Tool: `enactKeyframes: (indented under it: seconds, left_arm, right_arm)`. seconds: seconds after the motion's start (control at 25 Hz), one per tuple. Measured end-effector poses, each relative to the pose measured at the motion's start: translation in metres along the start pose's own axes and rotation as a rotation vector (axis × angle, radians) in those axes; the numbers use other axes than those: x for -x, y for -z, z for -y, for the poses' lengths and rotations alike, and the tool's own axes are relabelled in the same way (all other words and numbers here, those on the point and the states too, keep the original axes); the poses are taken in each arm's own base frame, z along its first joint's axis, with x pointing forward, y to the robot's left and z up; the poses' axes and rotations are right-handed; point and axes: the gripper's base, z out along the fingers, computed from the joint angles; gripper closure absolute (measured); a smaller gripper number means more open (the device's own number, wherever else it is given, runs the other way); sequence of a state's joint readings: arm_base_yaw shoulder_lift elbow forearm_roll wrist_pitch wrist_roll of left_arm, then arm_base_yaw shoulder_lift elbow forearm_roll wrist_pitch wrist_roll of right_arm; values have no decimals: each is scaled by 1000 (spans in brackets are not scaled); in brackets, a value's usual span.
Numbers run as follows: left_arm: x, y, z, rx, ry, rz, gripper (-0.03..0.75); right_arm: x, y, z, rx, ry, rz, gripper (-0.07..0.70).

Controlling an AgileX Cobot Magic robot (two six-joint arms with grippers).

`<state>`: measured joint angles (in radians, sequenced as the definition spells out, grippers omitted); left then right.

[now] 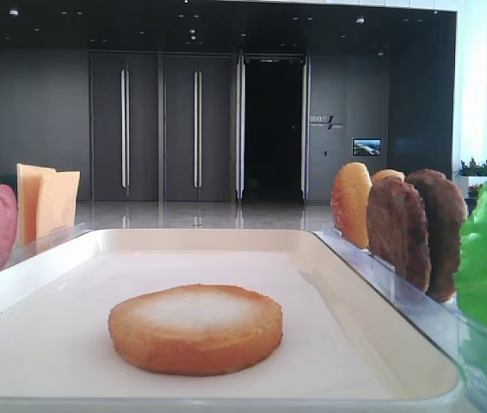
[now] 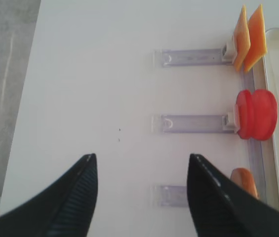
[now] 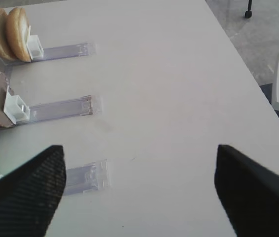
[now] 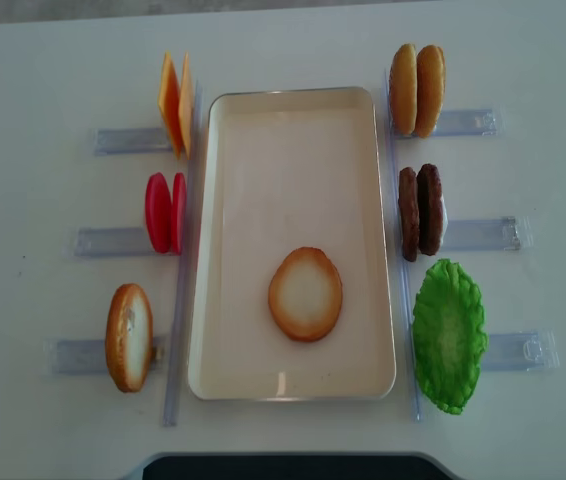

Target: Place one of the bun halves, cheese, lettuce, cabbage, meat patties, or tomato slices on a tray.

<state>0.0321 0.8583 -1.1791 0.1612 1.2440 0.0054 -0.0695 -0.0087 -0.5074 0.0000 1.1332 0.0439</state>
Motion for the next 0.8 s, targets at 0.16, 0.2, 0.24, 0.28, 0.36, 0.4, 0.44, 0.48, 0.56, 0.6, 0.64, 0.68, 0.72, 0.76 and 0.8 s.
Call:
enactKeyframes:
  seconds: [0.16, 0.2, 0.24, 0.28, 0.36, 0.4, 0.44, 0.48, 0.56, 0.6, 0.64, 0.68, 0.72, 0.76, 0.8]
  left_arm:
    - [-42, 2, 2, -1, -3, 31, 272]
    - [-52, 0, 3, -2, -4, 34, 272]
    - [-63, 1, 4, -6, -1, 50, 272]
    - [-74, -1, 6, -12, 1, 58, 272]
    - [-95, -6, 9, -27, 6, 70, 272]
    - [-105, -6, 11, -34, 10, 86, 272]
    - [-115, -8, 12, -40, 14, 97, 272]
    - [-124, -11, 14, -48, 17, 101, 272]
    - [-141, -12, 17, -65, 27, 126, 272]
    - [-148, -13, 18, -73, 32, 139, 272]
    - [-154, -14, 19, -84, 37, 150, 272]
    - [-161, -14, 21, -95, 43, 165, 272]
    - [-167, -14, 22, -101, 47, 182, 272]
    - [-172, -15, 23, -106, 50, 194, 270]
    - [-177, -14, 23, -106, 51, 214, 272]
  right_arm:
    - [0, 0, 0, 0, 0, 0, 48]
    - [0, 0, 0, 0, 0, 0, 48]
    - [0, 0, 0, 0, 0, 0, 48]
    - [0, 0, 0, 0, 0, 0, 48]
    - [0, 0, 0, 0, 0, 0, 48]
    - [0, 0, 0, 0, 0, 0, 48]
    - [0, 0, 0, 0, 0, 0, 48]
    - [0, 0, 0, 0, 0, 0, 48]
    - [0, 0, 0, 0, 0, 0, 48]
    - [0, 0, 0, 0, 0, 0, 48]
    - [0, 0, 0, 0, 0, 0, 48]
    - [0, 0, 0, 0, 0, 0, 48]
    - [0, 0, 0, 0, 0, 0, 48]
    - [0, 0, 0, 0, 0, 0, 48]
    - [0, 0, 0, 0, 0, 0, 48]
